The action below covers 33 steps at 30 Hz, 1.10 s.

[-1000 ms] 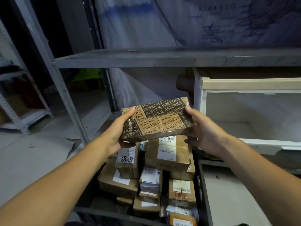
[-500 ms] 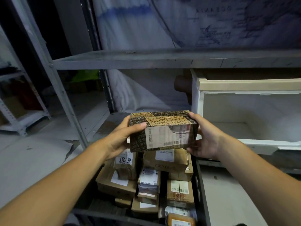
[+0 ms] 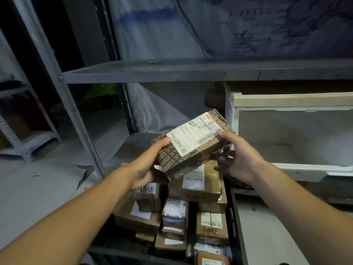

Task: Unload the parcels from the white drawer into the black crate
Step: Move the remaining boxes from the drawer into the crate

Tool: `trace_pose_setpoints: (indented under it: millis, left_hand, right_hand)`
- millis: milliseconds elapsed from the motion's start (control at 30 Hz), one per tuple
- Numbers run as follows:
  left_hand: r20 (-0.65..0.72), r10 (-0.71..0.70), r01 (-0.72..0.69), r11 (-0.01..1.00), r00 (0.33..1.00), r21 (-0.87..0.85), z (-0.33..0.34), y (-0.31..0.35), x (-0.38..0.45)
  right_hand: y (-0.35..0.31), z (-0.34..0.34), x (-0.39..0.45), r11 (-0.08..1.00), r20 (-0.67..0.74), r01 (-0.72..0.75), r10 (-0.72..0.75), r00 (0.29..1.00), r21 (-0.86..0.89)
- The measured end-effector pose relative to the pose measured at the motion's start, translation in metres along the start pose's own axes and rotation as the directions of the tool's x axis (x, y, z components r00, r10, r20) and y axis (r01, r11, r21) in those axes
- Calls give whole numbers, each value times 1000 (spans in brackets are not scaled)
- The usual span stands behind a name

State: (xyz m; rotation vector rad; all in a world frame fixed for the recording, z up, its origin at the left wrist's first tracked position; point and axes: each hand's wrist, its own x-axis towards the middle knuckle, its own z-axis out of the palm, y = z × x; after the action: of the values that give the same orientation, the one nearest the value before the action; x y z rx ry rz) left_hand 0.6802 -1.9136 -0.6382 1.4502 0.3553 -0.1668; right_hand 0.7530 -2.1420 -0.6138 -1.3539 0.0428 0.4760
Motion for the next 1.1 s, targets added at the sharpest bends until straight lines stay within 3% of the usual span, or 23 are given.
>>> trace_pose_setpoints:
  millis: [333, 600, 800, 900, 1100]
  left_hand:
    - [107, -81, 87, 995, 991, -50, 6, 4, -6]
    - [155, -111, 115, 993, 982, -22, 26, 5, -10]
    - [200, -78, 108, 983, 977, -148, 28, 3, -7]
    - [166, -42, 73, 981, 985, -181, 25, 1, -8]
    - [99, -41, 48, 996, 994, -76, 14, -2, -14]
  right_hand:
    - [4, -2, 9, 993, -120, 77, -65, 991, 94]
    - [7, 3, 12, 998, -78, 62, -59, 995, 34]
    - [11, 6, 11, 996, 68, -16, 22, 997, -92]
    - [12, 7, 10, 991, 88, -30, 42, 995, -132]
    - [16, 15, 8, 988, 95, -36, 51, 994, -147]
